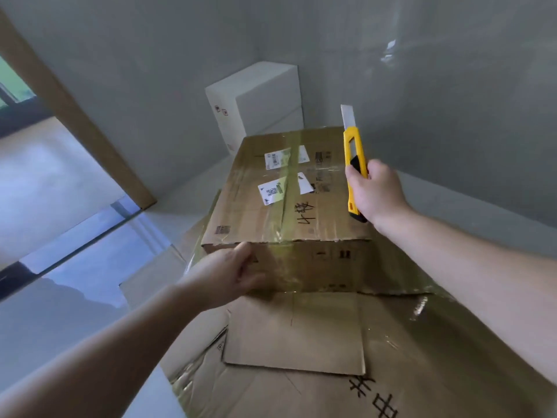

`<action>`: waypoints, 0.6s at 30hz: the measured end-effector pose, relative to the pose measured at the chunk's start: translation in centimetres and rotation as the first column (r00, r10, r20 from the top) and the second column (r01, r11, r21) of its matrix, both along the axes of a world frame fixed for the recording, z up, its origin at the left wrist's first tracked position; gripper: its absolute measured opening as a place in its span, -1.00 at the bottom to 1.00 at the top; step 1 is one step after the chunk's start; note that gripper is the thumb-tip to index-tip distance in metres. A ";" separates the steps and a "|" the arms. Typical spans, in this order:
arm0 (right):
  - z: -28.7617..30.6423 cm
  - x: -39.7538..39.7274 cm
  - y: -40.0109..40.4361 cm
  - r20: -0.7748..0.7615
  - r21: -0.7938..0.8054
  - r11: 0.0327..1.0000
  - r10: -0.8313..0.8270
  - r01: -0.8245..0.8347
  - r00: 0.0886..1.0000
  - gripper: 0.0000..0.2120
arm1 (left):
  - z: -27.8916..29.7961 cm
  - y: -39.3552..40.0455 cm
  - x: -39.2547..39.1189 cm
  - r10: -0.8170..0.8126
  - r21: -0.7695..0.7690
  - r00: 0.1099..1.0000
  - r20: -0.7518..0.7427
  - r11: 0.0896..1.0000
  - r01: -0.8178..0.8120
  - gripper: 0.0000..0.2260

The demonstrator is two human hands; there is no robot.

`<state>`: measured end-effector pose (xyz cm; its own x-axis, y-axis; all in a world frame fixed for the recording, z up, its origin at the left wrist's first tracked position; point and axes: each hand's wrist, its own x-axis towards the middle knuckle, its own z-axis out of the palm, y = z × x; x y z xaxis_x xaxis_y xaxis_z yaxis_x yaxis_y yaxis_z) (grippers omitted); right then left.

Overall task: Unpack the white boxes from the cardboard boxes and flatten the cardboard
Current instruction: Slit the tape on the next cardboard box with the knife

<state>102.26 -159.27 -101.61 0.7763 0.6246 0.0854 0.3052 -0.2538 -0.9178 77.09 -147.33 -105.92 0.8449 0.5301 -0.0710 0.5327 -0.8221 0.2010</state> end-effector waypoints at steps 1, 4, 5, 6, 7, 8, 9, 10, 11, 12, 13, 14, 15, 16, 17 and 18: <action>-0.4 0.4 -1.4 -0.023 0.005 1.000 -0.012 0.012 1.000 -0.69 | 0.2 0.2 1.5 0.043 0.116 0.998 0.040 0.992 -0.048 -0.64; -2.0 1.5 -5.8 -0.079 -0.043 0.999 -0.011 0.007 0.997 -0.68 | 1.3 2.5 4.6 0.065 0.204 0.997 0.034 0.977 -0.071 -0.68; -2.4 1.6 -7.1 -0.097 -0.065 0.998 0.009 -0.015 0.995 -0.71 | 1.4 3.2 5.1 0.022 0.167 0.998 -0.054 0.986 -0.013 -0.68; -2.9 1.7 -8.3 -0.108 -0.090 0.995 0.035 -0.044 0.994 -0.73 | 1.5 3.8 5.4 -0.028 0.132 0.992 -0.120 0.990 0.044 -0.71; -3.2 1.5 -9.4 -0.113 -0.116 0.991 0.059 -0.072 0.992 -0.75 | 1.5 4.2 5.5 -0.064 0.108 0.984 -0.165 0.991 0.083 -0.74; -3.4 1.4 -10.3 -0.119 -0.136 0.986 0.079 -0.095 0.990 -0.75 | 1.6 4.6 5.5 -0.103 0.099 0.980 -0.173 0.988 0.121 -0.76; -3.5 1.2 -11.0 -0.124 -0.148 0.983 0.095 -0.113 0.988 -0.76 | 1.8 4.9 5.2 -0.134 0.098 0.976 -0.174 0.983 0.152 -0.79; -3.6 1.0 -11.6 -0.131 -0.152 0.981 0.104 -0.124 0.986 -0.76 | 2.1 5.4 4.8 -0.161 0.108 0.973 -0.164 0.978 0.180 -0.80; -3.6 0.9 -12.1 -0.142 -0.153 0.980 0.109 -0.131 0.984 -0.76 | 2.4 5.8 4.2 -0.169 0.128 0.970 -0.174 0.973 0.192 -0.82; -3.6 0.8 -12.5 -0.155 -0.151 0.979 0.111 -0.135 0.982 -0.76 | 2.6 6.2 3.5 -0.169 0.159 0.968 -0.184 0.967 0.198 -0.83; -3.5 0.7 -12.8 -0.166 -0.151 0.979 0.114 -0.139 0.980 -0.76 | 2.7 6.6 2.7 -0.162 0.199 0.967 -0.195 0.959 0.201 -0.85; -3.6 0.5 -12.9 -0.175 -0.154 0.977 0.119 -0.146 0.977 -0.77 | 2.6 6.9 2.1 -0.164 0.237 0.969 -0.183 0.950 0.206 -0.85; -3.6 0.2 -13.0 -0.186 -0.161 0.974 0.128 -0.158 0.974 -0.77 | 2.6 7.1 1.6 -0.172 0.269 0.972 -0.160 0.940 0.211 -0.86; -3.8 -0.1 -13.0 -0.200 -0.174 0.969 0.139 -0.175 0.970 -0.77 | 2.5 7.1 1.4 -0.198 0.300 0.971 -0.132 0.926 0.230 -0.87; -4.0 -0.5 -13.0 -0.217 -0.187 0.963 0.154 -0.196 0.964 -0.77 | 2.3 6.9 1.4 -0.238 0.339 0.963 -0.129 0.902 0.268 -0.89; -4.1 -0.8 -13.0 -0.236 -0.195 0.957 0.167 -0.216 0.957 -0.78 | 1.9 6.8 1.6 -0.289 0.385 0.946 -0.145 0.864 0.324 -0.90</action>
